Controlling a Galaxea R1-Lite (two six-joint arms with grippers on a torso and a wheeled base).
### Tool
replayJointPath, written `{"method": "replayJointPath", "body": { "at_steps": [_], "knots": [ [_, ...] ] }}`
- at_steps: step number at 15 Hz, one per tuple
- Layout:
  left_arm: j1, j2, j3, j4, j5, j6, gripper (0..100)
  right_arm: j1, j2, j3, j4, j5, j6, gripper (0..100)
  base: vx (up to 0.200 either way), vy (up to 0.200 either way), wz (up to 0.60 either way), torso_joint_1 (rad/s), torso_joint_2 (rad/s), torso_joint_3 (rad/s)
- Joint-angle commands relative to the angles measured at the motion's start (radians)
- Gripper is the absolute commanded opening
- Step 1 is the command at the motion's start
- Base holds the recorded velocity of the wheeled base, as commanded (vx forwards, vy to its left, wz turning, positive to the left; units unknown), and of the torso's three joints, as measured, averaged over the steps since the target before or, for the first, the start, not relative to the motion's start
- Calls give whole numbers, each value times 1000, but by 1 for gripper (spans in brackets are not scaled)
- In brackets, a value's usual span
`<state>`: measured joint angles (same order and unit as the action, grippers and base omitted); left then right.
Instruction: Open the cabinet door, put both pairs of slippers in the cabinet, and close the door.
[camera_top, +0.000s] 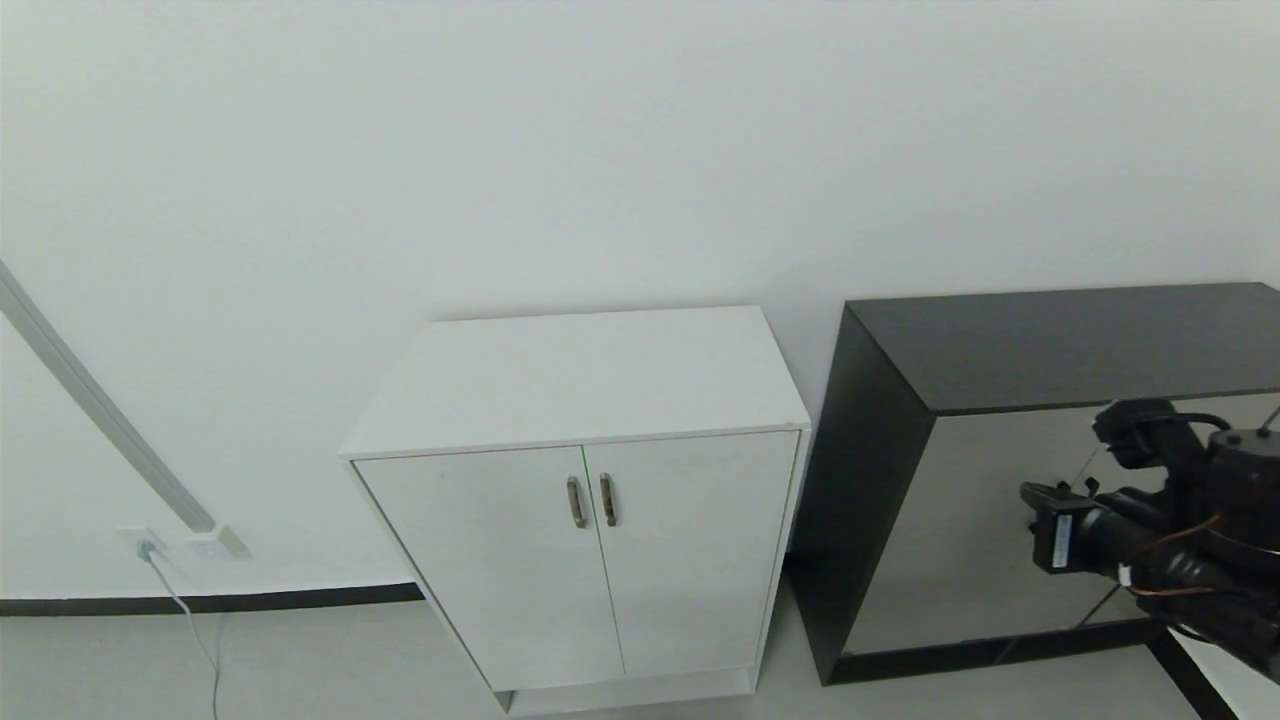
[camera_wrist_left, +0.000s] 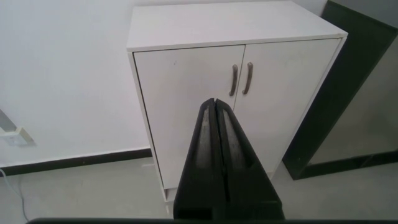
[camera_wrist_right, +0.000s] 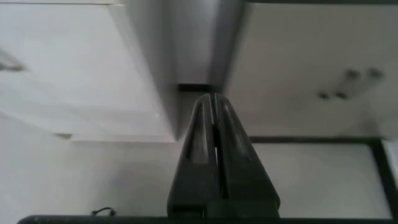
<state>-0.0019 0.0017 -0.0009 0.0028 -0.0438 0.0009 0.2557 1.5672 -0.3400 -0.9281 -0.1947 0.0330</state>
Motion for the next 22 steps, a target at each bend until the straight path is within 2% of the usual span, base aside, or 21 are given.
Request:
{"method": "replayJointPath", "body": {
  "at_steps": [1,2,4,8,13,17,22],
  "knots": [
    [0,1,1,-1,-1,-1,0,-93,-141,59,34,0,-38,0,0,0,0,0,0,0],
    [0,1,-1,0,1,-1,0,-131,-208,73,78,0,-62,0,0,0,0,0,0,0],
    [0,1,1,0,-1,1,0,-150,-316,73,175,1,-65,0,0,0,0,0,0,0],
    [0,1,-1,0,-1,-1,0,-147,-575,82,440,11,-65,0,0,0,0,0,0,0],
    [0,1,1,0,-1,-1,0,-147,-846,82,765,75,-65,0,0,0,0,0,0,0],
    [0,1,-1,0,-1,1,0,-147,-1043,91,885,84,-65,0,0,0,0,0,0,0],
    [0,1,-1,0,-1,-1,0,-141,-1224,105,939,93,-64,0,0,0,0,0,0,0]
  ]
}}
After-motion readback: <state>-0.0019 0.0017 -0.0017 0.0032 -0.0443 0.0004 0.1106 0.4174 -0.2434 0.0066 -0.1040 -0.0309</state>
